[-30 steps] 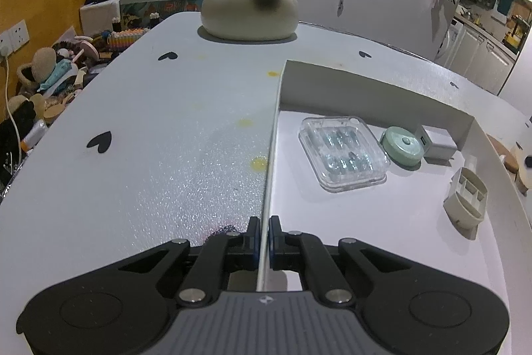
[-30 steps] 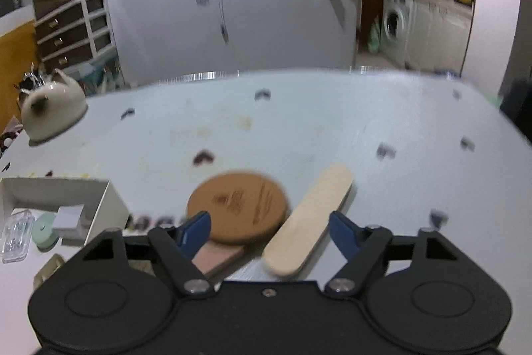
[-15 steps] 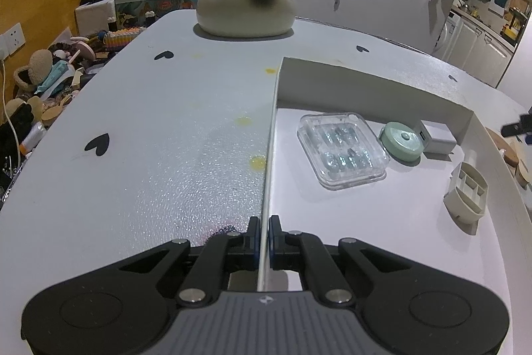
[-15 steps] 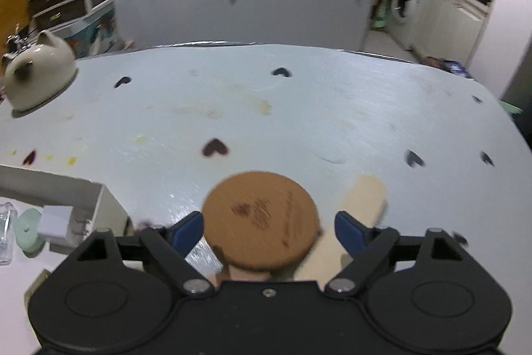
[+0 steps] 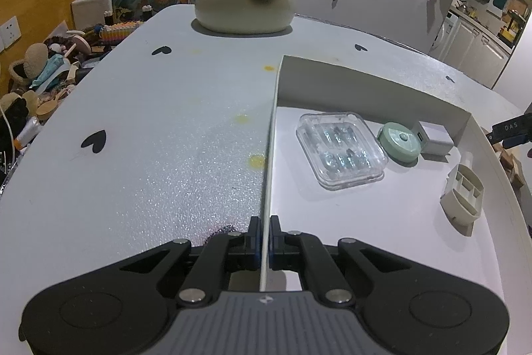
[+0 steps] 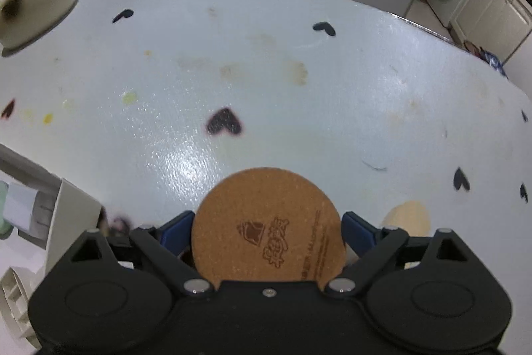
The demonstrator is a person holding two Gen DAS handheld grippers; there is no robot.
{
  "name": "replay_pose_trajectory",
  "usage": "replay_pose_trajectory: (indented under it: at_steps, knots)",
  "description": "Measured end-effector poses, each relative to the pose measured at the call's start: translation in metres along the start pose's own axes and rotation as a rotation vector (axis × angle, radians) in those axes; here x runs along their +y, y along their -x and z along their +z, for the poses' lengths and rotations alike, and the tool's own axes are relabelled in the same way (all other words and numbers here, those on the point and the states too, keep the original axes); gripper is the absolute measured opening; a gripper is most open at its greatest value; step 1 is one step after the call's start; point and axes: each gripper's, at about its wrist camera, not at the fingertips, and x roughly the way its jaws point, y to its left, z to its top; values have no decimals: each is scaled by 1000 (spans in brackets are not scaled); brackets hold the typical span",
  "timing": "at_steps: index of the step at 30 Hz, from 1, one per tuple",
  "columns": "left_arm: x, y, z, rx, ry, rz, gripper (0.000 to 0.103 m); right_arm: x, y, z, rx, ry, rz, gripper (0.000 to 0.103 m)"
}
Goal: Organize rigid objects
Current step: 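Return the right gripper and grasp the round cork coaster, then carry the cork coaster into the tray and release it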
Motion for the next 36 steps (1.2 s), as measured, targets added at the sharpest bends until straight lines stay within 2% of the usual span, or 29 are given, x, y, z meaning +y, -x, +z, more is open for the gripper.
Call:
replay_pose_trajectory:
  at_steps: [2,7,10,11,12,13,18,21,29,36]
  knots:
    - [1,0,0,1,5,-2,3,0,4,-2,-12,-2,12,88]
    - [0,1,-1,-3,5,-2,3,7,26,-9,-65,0,23,57]
    - [0,1,-1,-1,6,-2,3,3,31,-15,-80,-33,30,55]
    - [0,1,0,1,6,0,3,3,31,-17,-85,-38,31,56]
    - [-1,1,0,4,4,3,3,2,32,-19,-91,-44,29,63]
    - [-1,1,1,5,2,4,3,-1,33,-22,-104,-53,24,76]
    - [0,1,1,7,7,0,3,-18,35,-25,-174,-92,69,93]
    - [0,1,1,7,13,4,3,-25,26,-18,-142,-78,117,95]
    - [1,1,0,5,26,5,3,-24,-4,-12,-26,29,130,99]
    - [-2,1,1,7,20,21,4,-25,-4,-19,-73,62,148,100]
